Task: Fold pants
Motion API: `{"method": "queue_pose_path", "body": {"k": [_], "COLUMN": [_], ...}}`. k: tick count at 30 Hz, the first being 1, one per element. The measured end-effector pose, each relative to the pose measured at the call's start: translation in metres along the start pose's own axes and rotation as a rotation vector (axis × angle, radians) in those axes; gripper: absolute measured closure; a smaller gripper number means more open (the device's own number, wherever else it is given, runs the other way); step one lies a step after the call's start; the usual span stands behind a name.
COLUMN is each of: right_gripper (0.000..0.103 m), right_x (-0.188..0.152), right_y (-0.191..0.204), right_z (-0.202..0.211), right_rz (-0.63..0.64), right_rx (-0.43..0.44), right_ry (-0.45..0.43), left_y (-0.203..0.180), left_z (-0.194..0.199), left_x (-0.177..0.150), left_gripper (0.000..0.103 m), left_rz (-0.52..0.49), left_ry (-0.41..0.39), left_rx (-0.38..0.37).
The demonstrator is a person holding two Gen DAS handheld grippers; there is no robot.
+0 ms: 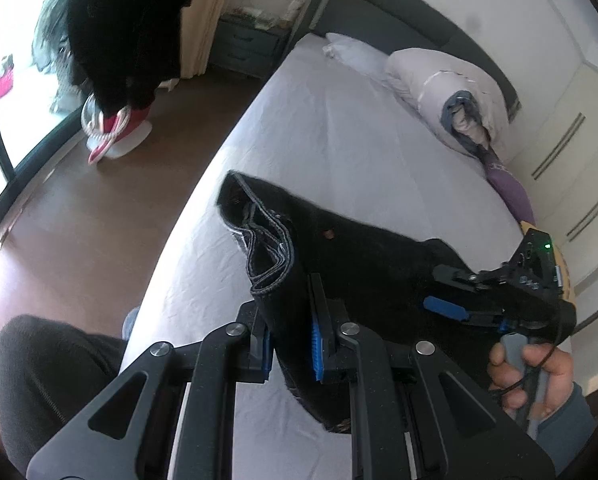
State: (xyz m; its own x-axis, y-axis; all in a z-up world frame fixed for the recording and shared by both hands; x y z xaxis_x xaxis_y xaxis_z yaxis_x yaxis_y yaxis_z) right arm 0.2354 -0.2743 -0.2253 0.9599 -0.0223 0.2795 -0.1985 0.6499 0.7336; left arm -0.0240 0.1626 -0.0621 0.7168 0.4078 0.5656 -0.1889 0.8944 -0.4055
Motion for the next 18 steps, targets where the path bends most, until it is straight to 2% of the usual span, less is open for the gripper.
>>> {"method": "queue_pose_path", "body": {"k": [4, 8, 14, 16, 18], "right_gripper": [0.026, 0.026, 0.019, 0.013, 0.013], "right_x": [0.001, 0.002, 0.003, -0.003, -0.005], "right_y": [0.011, 0.017, 0.016, 0.015, 0.011], "right_z": [0.032, 0.059, 0.095, 0.104, 0.112], "right_rz": [0.051, 0.041, 0.045, 0.05, 0.072], "right_rx": [0.021, 0.117, 0.225, 0.228, 0.209], "right_ry": [-0.001, 0.017, -0.002, 0.001, 0.011], "left_y": [-0.048, -0.115, -0.198, -0.219, -0.238], "left_z": [0.011, 0.012, -0.011, -0.019, -0.03], "left_x": [0.008, -0.001, -0.051, -0.069, -0.09], "left_gripper": [0.09, 0.09, 0.09, 0.09, 0.09], "left_rz": [-0.099, -0.268, -0.456, -0.523, -0.581], "left_ry": [-0.035, -0.065, -0.017, 0.0, 0.024], "left_rx": [-0.042, -0.08, -0.133, -0.139, -0.144]}}
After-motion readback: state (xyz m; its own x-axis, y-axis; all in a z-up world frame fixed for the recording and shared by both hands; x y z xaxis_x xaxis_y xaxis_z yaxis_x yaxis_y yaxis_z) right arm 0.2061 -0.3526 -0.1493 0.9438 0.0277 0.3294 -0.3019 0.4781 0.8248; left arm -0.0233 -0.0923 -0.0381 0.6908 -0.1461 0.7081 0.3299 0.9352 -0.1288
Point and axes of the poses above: each gripper's, at about its wrist camera, not at the fingertips, and z roughly against the way its jaws point, y to its left, x to its top, the point moved 7 cm from there along -z, roughly the way its jaws point, and after that the axes turned 4 degrees about z, right-handed, at the moved point
